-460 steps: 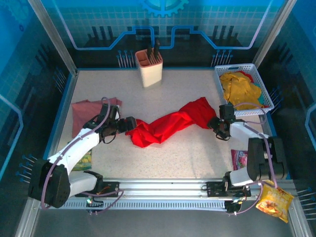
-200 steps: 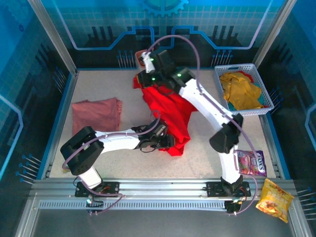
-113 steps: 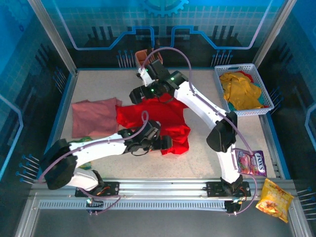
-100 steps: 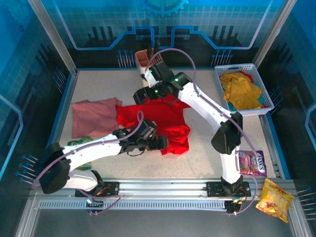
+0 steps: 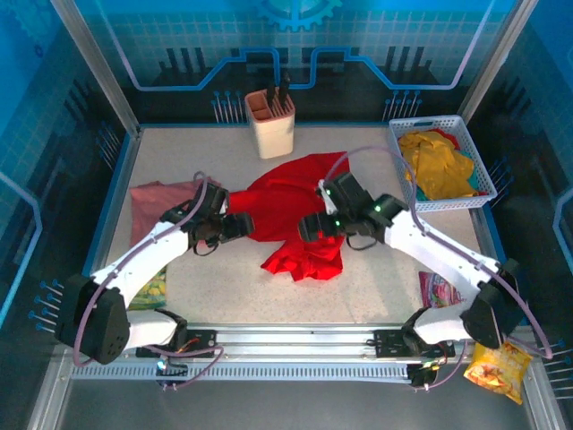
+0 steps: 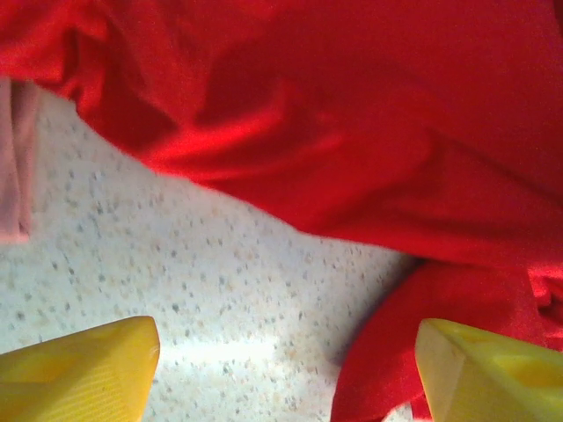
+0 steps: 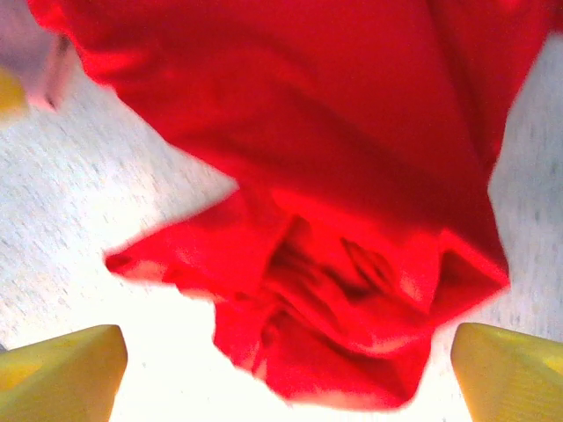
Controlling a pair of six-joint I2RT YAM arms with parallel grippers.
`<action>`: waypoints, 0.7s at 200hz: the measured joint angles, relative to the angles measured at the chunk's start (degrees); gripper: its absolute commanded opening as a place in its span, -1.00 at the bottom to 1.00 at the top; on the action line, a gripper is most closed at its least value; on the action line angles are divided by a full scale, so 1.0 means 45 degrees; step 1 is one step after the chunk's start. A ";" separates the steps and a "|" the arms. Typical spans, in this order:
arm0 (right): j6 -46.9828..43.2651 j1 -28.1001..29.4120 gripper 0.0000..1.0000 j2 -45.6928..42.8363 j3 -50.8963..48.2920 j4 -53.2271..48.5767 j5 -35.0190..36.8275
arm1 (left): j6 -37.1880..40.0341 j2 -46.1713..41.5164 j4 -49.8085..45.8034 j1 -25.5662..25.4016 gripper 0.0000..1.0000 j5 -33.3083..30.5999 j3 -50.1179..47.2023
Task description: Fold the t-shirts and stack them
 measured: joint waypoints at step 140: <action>0.3881 0.3031 -0.18 0.2973 -0.2511 0.2312 0.1855 | 0.0986 0.5241 0.1229 0.0583 0.34 -0.0214 0.1496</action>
